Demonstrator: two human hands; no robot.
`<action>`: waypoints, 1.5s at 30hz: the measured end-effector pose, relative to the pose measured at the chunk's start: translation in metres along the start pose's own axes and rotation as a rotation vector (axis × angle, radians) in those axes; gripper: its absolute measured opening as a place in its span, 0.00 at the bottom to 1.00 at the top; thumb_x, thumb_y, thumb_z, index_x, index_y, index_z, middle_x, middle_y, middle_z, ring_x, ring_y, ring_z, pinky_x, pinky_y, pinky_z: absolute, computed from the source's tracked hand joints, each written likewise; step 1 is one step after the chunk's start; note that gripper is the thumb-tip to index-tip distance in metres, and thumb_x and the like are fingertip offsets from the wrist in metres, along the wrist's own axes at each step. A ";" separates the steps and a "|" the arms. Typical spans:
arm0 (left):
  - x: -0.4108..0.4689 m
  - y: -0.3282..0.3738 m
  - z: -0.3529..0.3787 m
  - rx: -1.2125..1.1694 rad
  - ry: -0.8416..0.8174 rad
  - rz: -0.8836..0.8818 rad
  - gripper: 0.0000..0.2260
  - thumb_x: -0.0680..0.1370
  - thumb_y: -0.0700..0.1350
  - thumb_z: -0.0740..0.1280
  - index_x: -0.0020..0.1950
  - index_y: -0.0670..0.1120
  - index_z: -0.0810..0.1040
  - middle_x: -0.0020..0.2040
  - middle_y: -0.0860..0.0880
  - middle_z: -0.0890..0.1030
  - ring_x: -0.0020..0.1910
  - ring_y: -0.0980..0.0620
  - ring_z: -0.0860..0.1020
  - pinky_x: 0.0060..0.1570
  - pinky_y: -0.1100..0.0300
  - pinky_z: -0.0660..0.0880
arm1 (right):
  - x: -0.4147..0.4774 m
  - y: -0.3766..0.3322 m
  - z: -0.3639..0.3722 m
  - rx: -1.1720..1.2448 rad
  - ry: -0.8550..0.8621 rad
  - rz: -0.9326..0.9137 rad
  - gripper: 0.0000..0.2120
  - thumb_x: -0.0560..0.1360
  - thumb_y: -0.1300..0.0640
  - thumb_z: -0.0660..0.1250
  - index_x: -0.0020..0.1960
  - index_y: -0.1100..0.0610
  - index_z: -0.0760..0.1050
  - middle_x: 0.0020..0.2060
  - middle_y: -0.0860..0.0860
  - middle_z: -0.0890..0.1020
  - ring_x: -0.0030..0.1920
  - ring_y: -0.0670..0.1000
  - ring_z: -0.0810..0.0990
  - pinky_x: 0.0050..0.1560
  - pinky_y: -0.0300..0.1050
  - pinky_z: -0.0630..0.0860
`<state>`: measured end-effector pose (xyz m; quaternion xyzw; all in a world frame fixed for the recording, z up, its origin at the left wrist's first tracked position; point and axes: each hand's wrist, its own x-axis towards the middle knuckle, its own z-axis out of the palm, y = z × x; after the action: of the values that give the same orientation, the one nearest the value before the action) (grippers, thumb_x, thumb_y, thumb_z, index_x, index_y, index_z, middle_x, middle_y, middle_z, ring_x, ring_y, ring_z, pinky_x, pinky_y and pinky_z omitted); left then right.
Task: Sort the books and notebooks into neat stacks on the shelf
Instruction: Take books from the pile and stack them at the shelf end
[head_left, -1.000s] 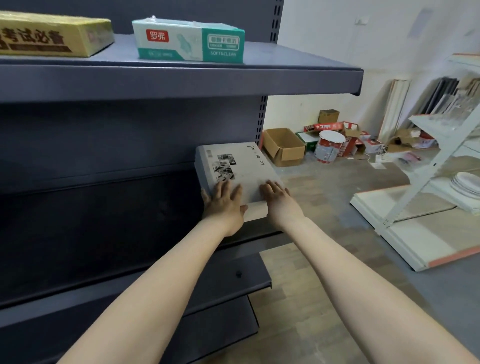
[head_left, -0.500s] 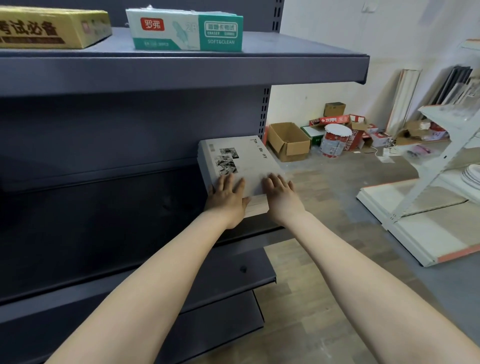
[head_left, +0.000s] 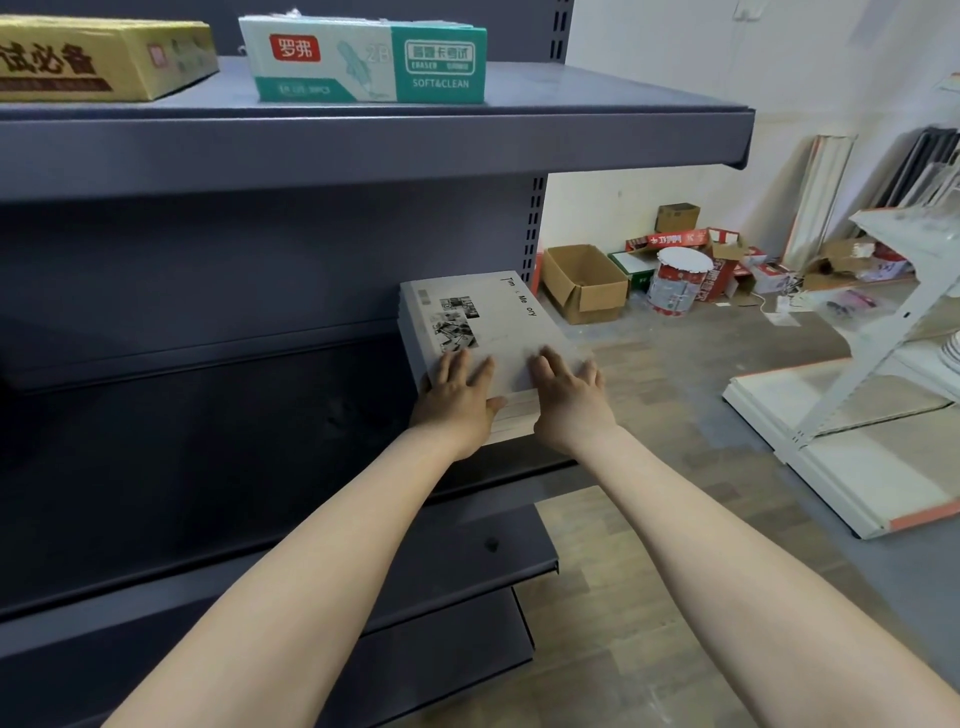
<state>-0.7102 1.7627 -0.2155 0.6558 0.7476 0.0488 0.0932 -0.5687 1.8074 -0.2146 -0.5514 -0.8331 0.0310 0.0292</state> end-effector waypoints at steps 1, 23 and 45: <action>0.000 0.000 0.000 0.002 -0.002 -0.001 0.26 0.82 0.57 0.48 0.78 0.53 0.45 0.78 0.47 0.41 0.76 0.46 0.38 0.74 0.45 0.47 | 0.001 0.001 -0.001 -0.002 0.012 -0.009 0.36 0.71 0.62 0.64 0.75 0.54 0.51 0.76 0.50 0.52 0.69 0.71 0.56 0.71 0.60 0.58; -0.039 -0.031 0.000 -0.138 0.046 0.022 0.35 0.81 0.57 0.54 0.76 0.50 0.32 0.76 0.51 0.32 0.75 0.45 0.35 0.71 0.45 0.36 | -0.021 -0.023 -0.010 0.054 0.100 -0.122 0.31 0.72 0.64 0.58 0.74 0.49 0.59 0.76 0.50 0.53 0.76 0.60 0.46 0.72 0.66 0.44; -0.290 -0.338 -0.123 0.168 0.488 -0.349 0.18 0.74 0.43 0.65 0.64 0.46 0.75 0.62 0.45 0.76 0.61 0.42 0.72 0.57 0.52 0.68 | -0.074 -0.386 -0.048 0.268 0.155 -0.816 0.17 0.76 0.61 0.58 0.62 0.50 0.73 0.64 0.50 0.73 0.66 0.53 0.68 0.65 0.46 0.64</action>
<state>-1.0283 1.4366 -0.1393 0.4919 0.8505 0.1263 -0.1367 -0.8897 1.5894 -0.1359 -0.1691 -0.9668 0.0830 0.1729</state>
